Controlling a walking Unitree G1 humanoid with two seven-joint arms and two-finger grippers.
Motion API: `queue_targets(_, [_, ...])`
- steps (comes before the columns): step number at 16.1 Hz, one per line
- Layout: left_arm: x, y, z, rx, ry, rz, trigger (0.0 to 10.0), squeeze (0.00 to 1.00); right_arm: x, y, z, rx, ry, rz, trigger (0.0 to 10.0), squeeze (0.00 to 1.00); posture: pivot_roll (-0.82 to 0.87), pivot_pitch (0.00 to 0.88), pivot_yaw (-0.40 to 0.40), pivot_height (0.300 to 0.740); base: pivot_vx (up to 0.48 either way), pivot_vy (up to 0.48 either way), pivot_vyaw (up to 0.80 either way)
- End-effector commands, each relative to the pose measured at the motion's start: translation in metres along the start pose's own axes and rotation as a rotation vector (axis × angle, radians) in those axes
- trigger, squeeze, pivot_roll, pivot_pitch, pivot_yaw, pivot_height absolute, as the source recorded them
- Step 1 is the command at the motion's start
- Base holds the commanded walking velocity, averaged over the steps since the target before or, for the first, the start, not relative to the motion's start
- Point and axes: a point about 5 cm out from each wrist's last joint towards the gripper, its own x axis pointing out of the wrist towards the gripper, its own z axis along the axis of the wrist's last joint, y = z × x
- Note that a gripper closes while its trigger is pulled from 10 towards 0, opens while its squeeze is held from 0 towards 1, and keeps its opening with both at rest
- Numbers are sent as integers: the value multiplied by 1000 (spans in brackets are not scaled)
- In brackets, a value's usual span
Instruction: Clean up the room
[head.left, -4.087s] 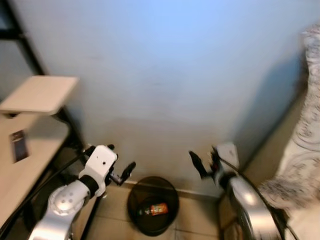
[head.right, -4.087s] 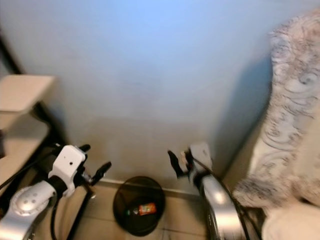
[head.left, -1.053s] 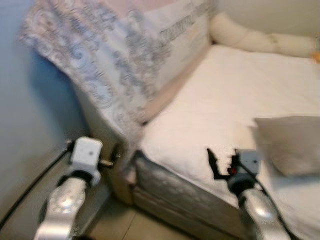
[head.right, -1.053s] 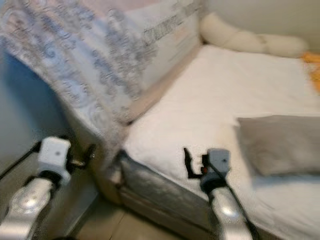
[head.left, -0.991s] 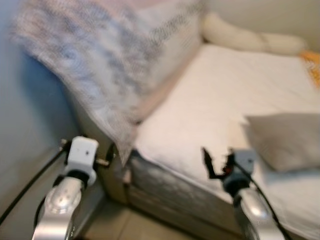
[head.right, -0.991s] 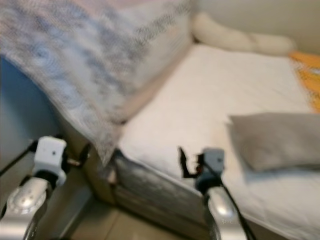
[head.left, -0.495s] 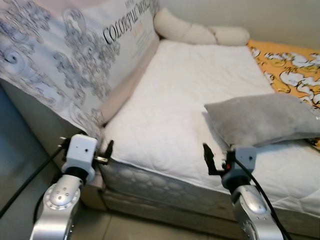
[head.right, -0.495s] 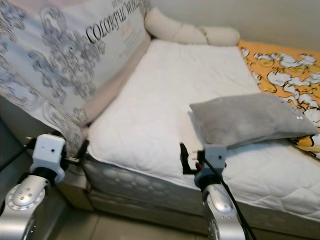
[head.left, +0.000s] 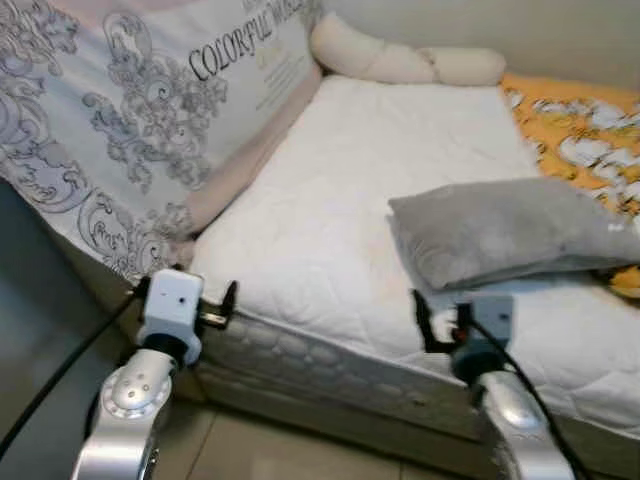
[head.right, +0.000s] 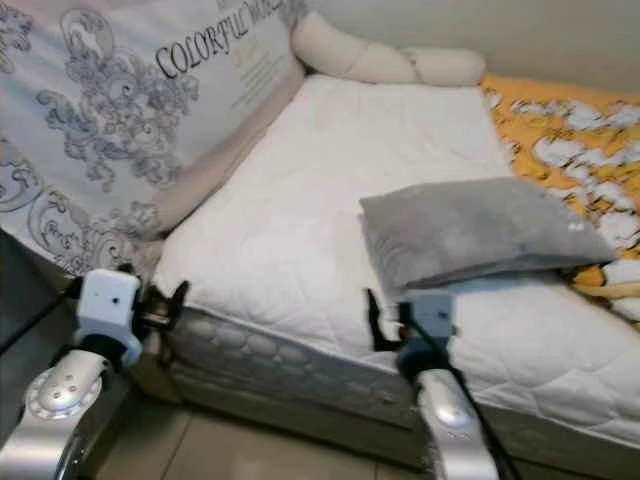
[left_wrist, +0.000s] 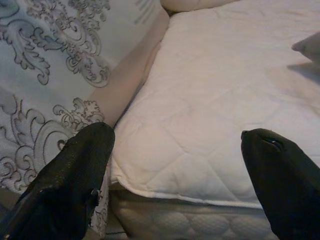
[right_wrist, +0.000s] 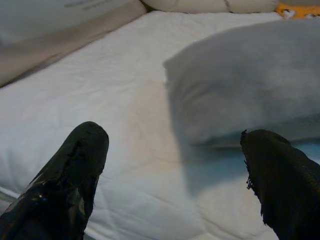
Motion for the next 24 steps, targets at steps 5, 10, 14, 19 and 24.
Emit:
queue_targets(5, [2, 4, 5, -1, -28, 10, 10000, 0, 6, 1, 4, -12, -7, 2, 10000, 0, 45, 0, 14, 740, 172, 0, -480])
queue_targets(10, [5, 4, 5, -1, -25, 8, 10000, 0, 8, 1, 5, -1, 3, -3, 10000, 0, 44, 0, 10, 740, 291, 0, -155])
queue_targets(14, [6, 5, 5, -2, -26, 13, 10000, 0, 9, 0, 7, -18, -5, -1, 10000, 0, 45, 0, 11, 740, 289, 0, -498])
queue_targets(19, [7, 7, 5, -1, -27, 23, 10000, 0, 10, 0, 6, -34, 5, 14, 10000, 0, 45, 0, 10, 740, 289, 0, 0])
queue_targets(24, [6, 7, 5, -3, -29, 22, 10000, 0, 10, 0, 6, -40, 6, 16, 10000, 0, 45, 0, 10, 740, 289, 0, 0])
